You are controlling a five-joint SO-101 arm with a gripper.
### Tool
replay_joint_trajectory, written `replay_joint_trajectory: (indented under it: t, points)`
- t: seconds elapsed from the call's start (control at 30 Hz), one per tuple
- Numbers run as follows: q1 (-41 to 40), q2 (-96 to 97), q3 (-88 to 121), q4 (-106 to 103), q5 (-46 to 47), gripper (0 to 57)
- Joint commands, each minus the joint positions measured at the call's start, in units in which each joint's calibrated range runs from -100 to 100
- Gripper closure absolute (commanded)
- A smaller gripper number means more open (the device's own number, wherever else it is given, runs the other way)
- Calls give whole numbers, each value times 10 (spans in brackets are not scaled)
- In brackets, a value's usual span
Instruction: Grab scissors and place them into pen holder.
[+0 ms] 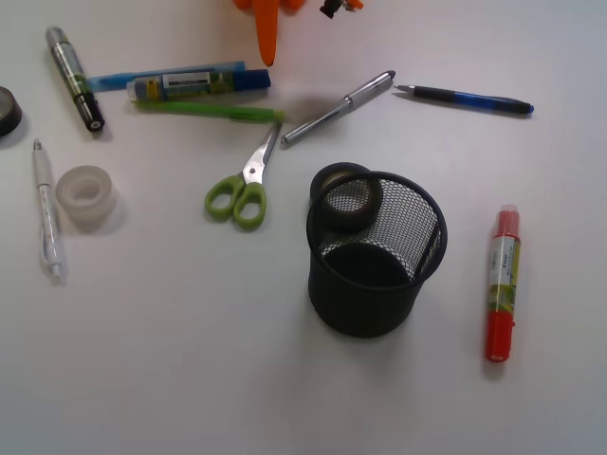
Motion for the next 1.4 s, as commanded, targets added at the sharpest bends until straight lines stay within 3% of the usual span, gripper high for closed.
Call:
replay_joint_trajectory:
  t: [0.0, 0.1, 0.37, 0.6, 0.8, 1.1, 1.23, 1.37]
  points:
    - [-4, -2, 9, -83, 21, 202]
    - [-6, -2, 7, -83, 25, 172]
    - [-45, -2, 10, -86, 33, 173]
    - [9, 51, -223, -98, -19, 176]
    - [78, 313, -407, -99, -110, 222]
    - [26, 886, -723, -94, -401, 228]
    - [28, 986, -788, -93, -429, 228]
    - [24, 1093, -867, -55, -460, 321]
